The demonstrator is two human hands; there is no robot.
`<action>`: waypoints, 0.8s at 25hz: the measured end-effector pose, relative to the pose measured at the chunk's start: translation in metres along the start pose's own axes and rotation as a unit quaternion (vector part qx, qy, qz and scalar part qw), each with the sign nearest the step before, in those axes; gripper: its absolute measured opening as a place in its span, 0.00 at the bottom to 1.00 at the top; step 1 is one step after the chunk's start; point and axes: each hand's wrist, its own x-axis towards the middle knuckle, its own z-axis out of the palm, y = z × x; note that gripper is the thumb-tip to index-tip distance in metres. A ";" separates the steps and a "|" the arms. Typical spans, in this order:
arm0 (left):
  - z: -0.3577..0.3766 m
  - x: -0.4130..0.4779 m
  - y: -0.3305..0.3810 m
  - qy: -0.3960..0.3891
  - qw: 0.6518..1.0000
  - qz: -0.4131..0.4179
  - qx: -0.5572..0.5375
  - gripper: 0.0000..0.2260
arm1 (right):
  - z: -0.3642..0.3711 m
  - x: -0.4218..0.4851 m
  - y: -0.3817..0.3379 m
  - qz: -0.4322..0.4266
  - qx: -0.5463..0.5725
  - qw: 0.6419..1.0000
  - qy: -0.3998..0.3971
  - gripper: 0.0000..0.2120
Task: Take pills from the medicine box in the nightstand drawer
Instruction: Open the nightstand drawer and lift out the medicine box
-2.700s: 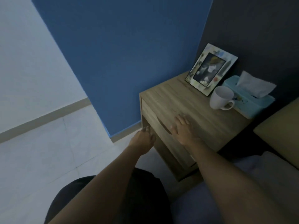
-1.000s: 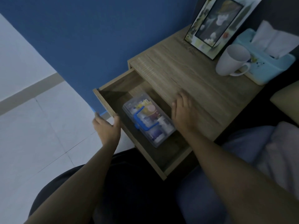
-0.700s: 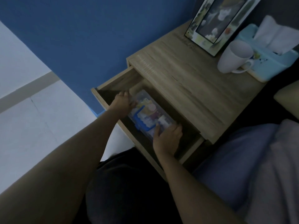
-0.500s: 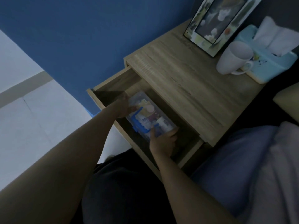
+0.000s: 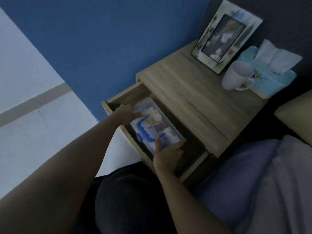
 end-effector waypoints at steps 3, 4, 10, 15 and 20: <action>-0.024 -0.028 0.009 0.025 0.999 -0.017 0.019 0.26 | -0.020 -0.022 -0.015 -0.030 0.013 0.999 0.007 0.47; -0.034 -0.036 0.014 0.036 0.999 -0.018 0.017 0.26 | -0.027 -0.027 -0.021 -0.046 0.018 0.999 0.009 0.47; -0.097 -0.057 0.050 0.143 0.989 -0.027 -0.017 0.26 | -0.067 -0.015 -0.071 -0.163 0.040 0.985 0.033 0.44; -0.113 -0.034 0.082 0.188 0.977 -0.048 -0.088 0.29 | -0.104 0.063 -0.118 -0.230 0.081 0.970 -0.004 0.41; -0.088 0.005 0.097 0.169 0.969 -0.031 -0.177 0.23 | -0.122 0.143 -0.133 -0.232 0.054 0.970 -0.041 0.32</action>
